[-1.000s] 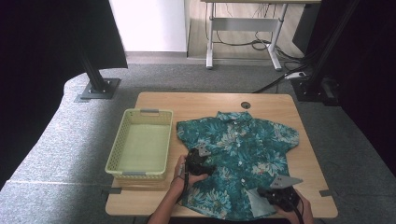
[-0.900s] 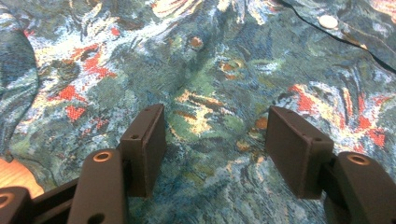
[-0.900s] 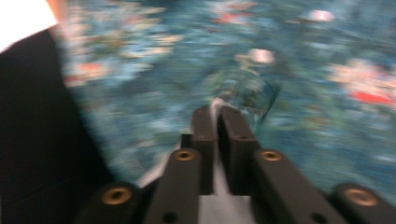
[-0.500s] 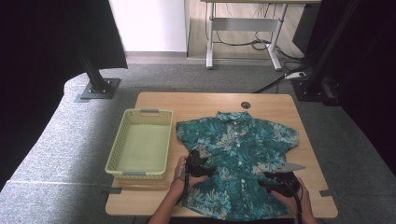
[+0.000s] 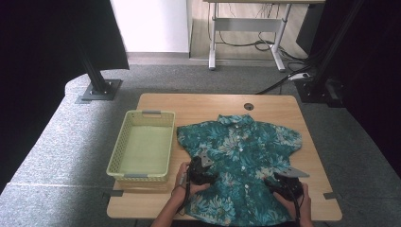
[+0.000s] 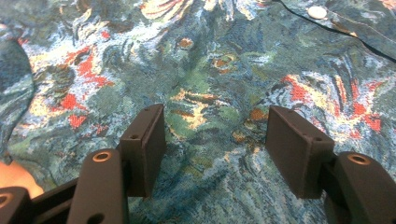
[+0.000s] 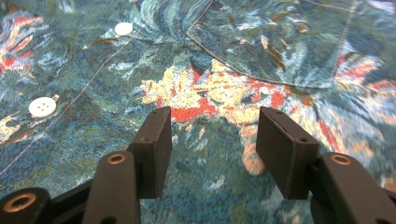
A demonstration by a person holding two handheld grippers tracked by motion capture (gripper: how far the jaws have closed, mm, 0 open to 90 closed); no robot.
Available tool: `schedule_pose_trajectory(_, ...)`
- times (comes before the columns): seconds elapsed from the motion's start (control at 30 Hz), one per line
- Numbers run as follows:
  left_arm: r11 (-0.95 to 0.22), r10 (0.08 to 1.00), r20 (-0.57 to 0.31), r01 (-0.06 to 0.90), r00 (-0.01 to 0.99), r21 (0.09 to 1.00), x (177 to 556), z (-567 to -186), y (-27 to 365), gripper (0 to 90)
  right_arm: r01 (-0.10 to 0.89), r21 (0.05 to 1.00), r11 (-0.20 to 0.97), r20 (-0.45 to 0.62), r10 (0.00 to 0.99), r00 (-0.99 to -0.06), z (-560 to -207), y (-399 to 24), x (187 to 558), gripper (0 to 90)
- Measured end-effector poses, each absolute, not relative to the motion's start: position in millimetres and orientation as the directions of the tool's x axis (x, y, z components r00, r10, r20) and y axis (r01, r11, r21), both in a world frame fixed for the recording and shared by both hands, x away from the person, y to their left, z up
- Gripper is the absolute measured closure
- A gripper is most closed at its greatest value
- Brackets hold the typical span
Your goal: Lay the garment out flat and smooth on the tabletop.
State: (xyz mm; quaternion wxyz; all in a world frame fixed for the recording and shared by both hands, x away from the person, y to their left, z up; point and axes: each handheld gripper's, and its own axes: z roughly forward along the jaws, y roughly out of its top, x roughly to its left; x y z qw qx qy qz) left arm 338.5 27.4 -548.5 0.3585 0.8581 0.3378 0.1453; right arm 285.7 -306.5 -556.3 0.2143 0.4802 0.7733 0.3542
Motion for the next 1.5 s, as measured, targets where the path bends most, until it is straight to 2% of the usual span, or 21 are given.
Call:
schedule_pose_trajectory(0.3, -0.535, 0.652, -0.001, 0.462, 0.758, 0.708, 297.5, -547.8, 33.3, 37.2, 0.619, 0.727, 0.297, 0.011, 0.896, -0.444, -552.6, -298.9, 233.7, 46.0)
schedule_pose_trajectory(0.4, -0.541, 0.641, -0.016, 0.467, 0.768, 0.7, 291.1, -545.1, 34.4, 36.7, 0.604, 0.713, 0.357, -0.016, 0.869, -0.494, -549.2, -292.5, 224.4, 45.3)
schedule_pose_trajectory(0.47, -0.524, 0.653, -0.019, 0.47, 0.757, 0.71, 293.5, -543.2, 33.9, 36.9, 0.581, 0.72, 0.381, -0.053, 0.864, -0.501, -545.0, -288.3, 228.1, 44.1)
schedule_pose_trajectory(0.57, -0.495, 0.672, -0.035, 0.484, 0.74, 0.721, 299.9, -543.2, 32.2, 37.2, 0.58, 0.731, 0.359, -0.033, 0.868, -0.496, -541.9, -285.1, 239.6, 42.2)
schedule_pose_trajectory(0.6, -0.478, 0.689, -0.044, 0.498, 0.724, 0.724, 308.5, -545.8, 29.6, 37.2, 0.583, 0.739, 0.339, -0.014, 0.872, -0.489, -541.8, -282.1, 257.5, 41.0)
schedule_pose_trajectory(0.7, -0.46, 0.701, -0.051, 0.505, 0.712, 0.73, 314.1, -549.4, 28.1, 37.5, 0.602, 0.738, 0.306, -0.002, 0.893, -0.451, -546.1, -281.7, 278.3, 40.3)
schedule_pose_trajectory(0.83, -0.449, 0.705, -0.05, 0.5, 0.708, 0.741, 315.4, -551.0, 26.7, 37.4, 0.615, 0.733, 0.289, 0.005, 0.902, -0.431, -551.2, -283.1, 287.1, 39.6)
schedule_pose_trajectory(1.03, -0.489, 0.689, 0.01, 0.455, 0.724, 0.744, 298.6, -553.4, 22.1, 35.8, 0.609, 0.74, 0.286, 0.01, 0.9, -0.436, -555.0, -292.5, 278.7, 38.7)
schedule_pose_trajectory(1.27, -0.498, 0.674, 0.01, 0.444, 0.739, 0.745, 285.3, -553.7, 21.8, 35.5, 0.609, 0.739, 0.288, 0.013, 0.898, -0.441, -555.1, -295.8, 258.5, 39.1)
schedule_pose_trajectory(1.5, -0.497, 0.674, 0.009, 0.445, 0.739, 0.745, 285.4, -553.7, 21.8, 35.5, 0.607, 0.74, 0.29, 0.013, 0.896, -0.444, -555.2, -296.9, 256.1, 38.9)
